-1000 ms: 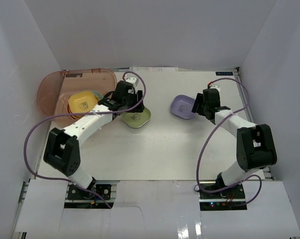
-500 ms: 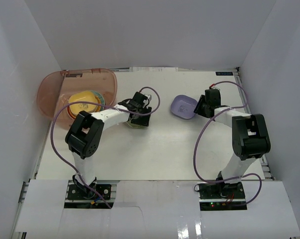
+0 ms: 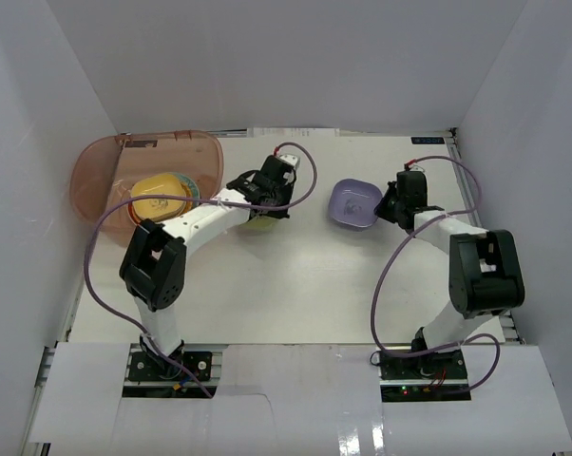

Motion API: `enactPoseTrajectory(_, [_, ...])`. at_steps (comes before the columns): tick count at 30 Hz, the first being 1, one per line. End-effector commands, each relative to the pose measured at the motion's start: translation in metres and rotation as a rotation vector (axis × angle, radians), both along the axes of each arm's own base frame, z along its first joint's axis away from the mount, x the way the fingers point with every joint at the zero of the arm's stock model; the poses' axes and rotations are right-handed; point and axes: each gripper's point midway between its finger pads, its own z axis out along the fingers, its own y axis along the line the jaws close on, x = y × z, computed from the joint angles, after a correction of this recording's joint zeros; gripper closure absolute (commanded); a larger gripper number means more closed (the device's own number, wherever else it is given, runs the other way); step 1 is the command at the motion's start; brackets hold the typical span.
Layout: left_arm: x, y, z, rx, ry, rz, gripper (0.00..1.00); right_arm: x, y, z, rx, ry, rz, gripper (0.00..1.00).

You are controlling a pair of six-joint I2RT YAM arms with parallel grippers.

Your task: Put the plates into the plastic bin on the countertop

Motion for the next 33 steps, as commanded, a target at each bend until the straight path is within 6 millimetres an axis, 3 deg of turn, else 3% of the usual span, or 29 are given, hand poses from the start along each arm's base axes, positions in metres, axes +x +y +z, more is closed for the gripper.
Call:
enactPoseTrajectory(1, [0.014, -0.003, 0.128, -0.123, -0.228, 0.023, 1.00, 0.006, -0.003, 0.057, 0.016, -0.176, -0.016, 0.92])
enactPoseTrajectory(2, [0.020, 0.000, 0.165, -0.142, -0.301, 0.044, 1.00, 0.003, -0.003, 0.074, 0.021, -0.216, -0.012, 0.92])
enactPoseTrajectory(4, [0.028, 0.029, 0.188, -0.057, -0.360, 0.121, 1.00, -0.006, -0.002, 0.081, 0.026, -0.235, 0.007, 0.92])
enactPoseTrajectory(5, [0.032, 0.041, 0.195, -0.034, -0.376, 0.155, 1.00, -0.009, 0.000, 0.096, 0.035, -0.272, 0.019, 0.92])
enactPoseTrajectory(6, [0.042, 0.070, 0.202, -0.009, -0.384, 0.226, 1.00, -0.013, 0.003, 0.100, 0.046, -0.280, 0.037, 0.92])
enactPoseTrajectory(8, [0.051, 0.102, 0.202, -0.023, -0.362, 0.300, 1.00, -0.019, 0.006, 0.113, 0.058, -0.314, 0.054, 0.92])
enactPoseTrajectory(9, [0.058, 0.140, 0.200, -0.015, -0.356, 0.381, 1.00, -0.024, 0.013, 0.115, 0.077, -0.312, 0.090, 0.92])
enactPoseTrajectory(10, [0.061, 0.160, 0.198, 0.005, -0.361, 0.428, 1.00, -0.028, 0.018, 0.118, 0.081, -0.320, 0.108, 0.92])
enactPoseTrajectory(11, [0.067, 0.193, 0.197, 0.032, -0.364, 0.507, 1.00, -0.031, 0.024, 0.125, 0.090, -0.336, 0.133, 0.92])
enactPoseTrajectory(13, [0.073, 0.220, 0.185, 0.044, -0.333, 0.553, 1.00, -0.037, 0.036, 0.129, 0.091, -0.339, 0.174, 0.92])
enactPoseTrajectory(14, [0.077, 0.243, 0.179, 0.050, -0.316, 0.597, 1.00, -0.039, 0.042, 0.134, 0.096, -0.351, 0.191, 0.92])
enactPoseTrajectory(18, [0.089, 0.270, 0.141, 0.090, -0.232, 0.648, 1.00, -0.047, 0.067, 0.142, 0.102, -0.364, 0.261, 0.92])
enactPoseTrajectory(22, [0.102, 0.270, 0.099, 0.117, -0.134, 0.648, 1.00, -0.058, 0.098, 0.146, 0.099, -0.366, 0.341, 0.92])
enactPoseTrajectory(25, [0.106, 0.272, 0.080, 0.137, -0.098, 0.661, 1.00, -0.063, 0.117, 0.150, 0.100, -0.371, 0.386, 0.92])
enactPoseTrajectory(31, [0.099, 0.286, 0.061, 0.209, -0.067, 0.717, 0.99, -0.065, 0.147, 0.160, 0.101, -0.381, 0.444, 0.92])
enactPoseTrajectory(32, [0.096, 0.287, 0.057, 0.214, -0.058, 0.721, 0.94, -0.065, 0.151, 0.161, 0.104, -0.380, 0.449, 0.92])
enactPoseTrajectory(33, [0.095, 0.287, 0.057, 0.207, -0.060, 0.723, 0.79, -0.065, 0.159, 0.166, 0.108, -0.389, 0.466, 0.92])
